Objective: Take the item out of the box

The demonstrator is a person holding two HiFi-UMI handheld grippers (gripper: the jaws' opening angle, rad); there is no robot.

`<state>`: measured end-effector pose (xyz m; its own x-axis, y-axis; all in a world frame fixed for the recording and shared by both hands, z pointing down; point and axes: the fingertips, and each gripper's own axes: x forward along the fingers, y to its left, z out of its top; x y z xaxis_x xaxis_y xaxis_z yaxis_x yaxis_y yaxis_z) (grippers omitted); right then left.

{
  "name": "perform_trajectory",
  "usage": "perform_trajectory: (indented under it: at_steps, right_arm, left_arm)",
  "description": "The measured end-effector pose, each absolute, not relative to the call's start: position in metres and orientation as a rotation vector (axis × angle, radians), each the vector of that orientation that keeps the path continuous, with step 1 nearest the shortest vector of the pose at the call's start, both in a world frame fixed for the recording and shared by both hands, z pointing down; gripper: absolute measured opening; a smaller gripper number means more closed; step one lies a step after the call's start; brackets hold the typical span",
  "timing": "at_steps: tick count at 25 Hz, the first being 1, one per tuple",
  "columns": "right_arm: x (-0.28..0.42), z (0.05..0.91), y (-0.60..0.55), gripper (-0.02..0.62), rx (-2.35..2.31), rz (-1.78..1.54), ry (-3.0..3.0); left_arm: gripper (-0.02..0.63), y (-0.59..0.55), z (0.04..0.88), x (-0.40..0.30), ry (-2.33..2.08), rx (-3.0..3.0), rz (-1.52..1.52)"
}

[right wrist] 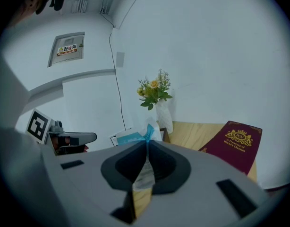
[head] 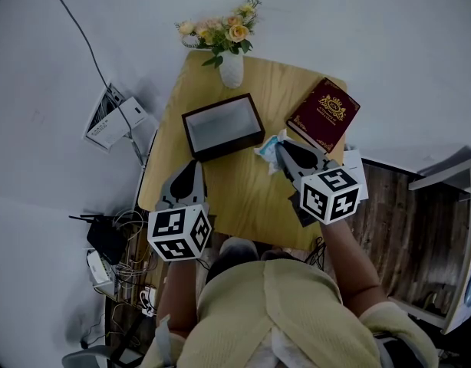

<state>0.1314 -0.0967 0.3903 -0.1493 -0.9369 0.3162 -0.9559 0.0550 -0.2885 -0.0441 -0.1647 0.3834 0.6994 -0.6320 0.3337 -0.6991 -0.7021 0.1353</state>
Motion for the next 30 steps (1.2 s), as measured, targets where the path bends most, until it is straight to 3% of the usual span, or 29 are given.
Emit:
perform_trajectory:
  at_steps: [30]
  right_arm:
    - [0.1328, 0.3896, -0.1069, 0.037, 2.022, 0.680, -2.242]
  left_arm:
    - [0.023, -0.1744, 0.3851, -0.0387, -1.044, 2.654, 0.392]
